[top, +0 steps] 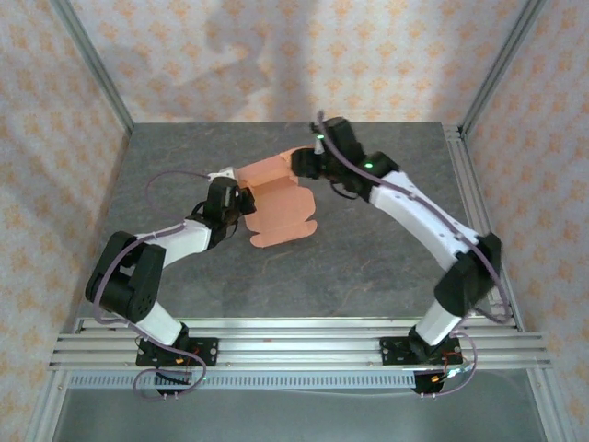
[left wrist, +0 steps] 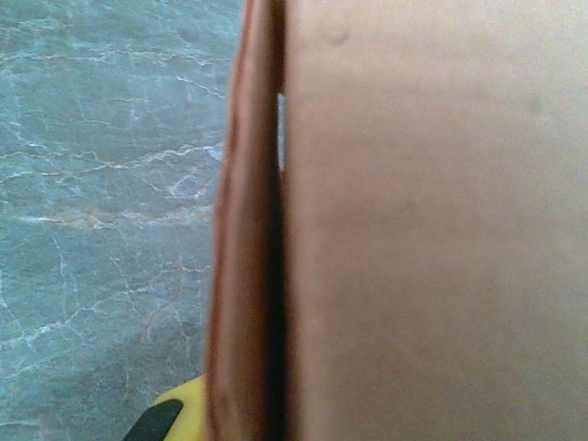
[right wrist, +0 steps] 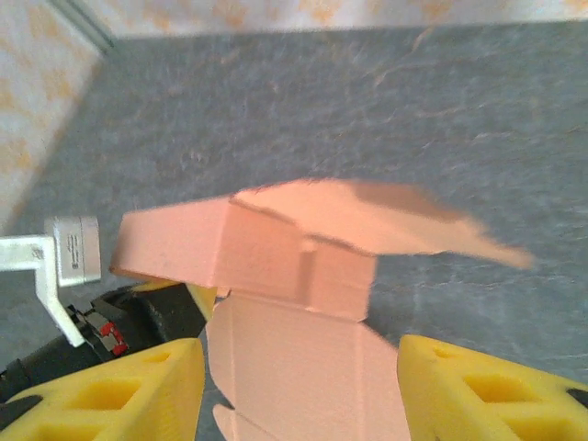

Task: Fold the paper box

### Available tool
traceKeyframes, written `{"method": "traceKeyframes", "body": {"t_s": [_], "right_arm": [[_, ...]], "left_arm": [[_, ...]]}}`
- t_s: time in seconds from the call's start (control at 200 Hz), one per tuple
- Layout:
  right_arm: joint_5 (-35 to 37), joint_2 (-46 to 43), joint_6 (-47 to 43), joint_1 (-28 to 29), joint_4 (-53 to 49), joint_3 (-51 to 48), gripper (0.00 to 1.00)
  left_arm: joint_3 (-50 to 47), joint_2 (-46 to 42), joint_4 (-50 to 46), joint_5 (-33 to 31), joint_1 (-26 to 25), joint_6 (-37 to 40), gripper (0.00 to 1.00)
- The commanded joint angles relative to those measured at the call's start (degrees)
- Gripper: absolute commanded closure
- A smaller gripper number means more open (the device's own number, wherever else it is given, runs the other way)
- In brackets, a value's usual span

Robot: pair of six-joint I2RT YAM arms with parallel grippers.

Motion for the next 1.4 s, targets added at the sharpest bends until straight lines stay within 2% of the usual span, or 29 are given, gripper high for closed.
{"method": "traceKeyframes", "body": {"t_s": [0.0, 0.175, 0.355, 0.43, 0.711, 1.016, 1.236, 1.396], "right_arm": [[-4.5, -6.3, 0.6, -6.3, 6.8, -4.8, 0.45], [-12.6, -6.1, -0.7, -14.0, 6.0, -6.9, 0.50], [-22.1, -2.0, -7.5, -14.7, 3.6, -4.2, 0.52], [-23.8, -1.3, -8.6, -14.4, 4.5, -4.6, 0.54], [-26.2, -2.6, -15.0, -9.9, 4.4, -7.8, 0.56], [-26.0, -3.5, -17.2, -7.8, 3.7, -10.0, 0.58], [-26.9, -3.8, -18.1, -7.0, 5.0, -11.9, 0.59], [-24.2, -2.3, -18.8, -6.4, 5.1, -10.7, 0.59]], "left_arm": [[-0.7, -2.4, -0.6, 4.6, 0.6, 4.3, 1.00], [-1.2, -3.5, 1.3, 12.9, 0.8, 8.4, 1.00], [-0.4, -5.1, 0.3, 16.3, 0.9, 10.8, 1.00], [-0.1, -5.4, -0.1, 16.2, 0.9, 10.6, 1.00], [1.6, -3.4, -1.6, 13.0, 0.9, 7.5, 1.00], [3.8, -1.4, -3.7, 10.9, 1.0, 3.9, 1.00], [4.7, -0.3, -4.6, 11.6, 0.9, 2.8, 1.00], [4.2, -0.5, -3.1, 13.0, 0.9, 3.3, 1.00]]}}
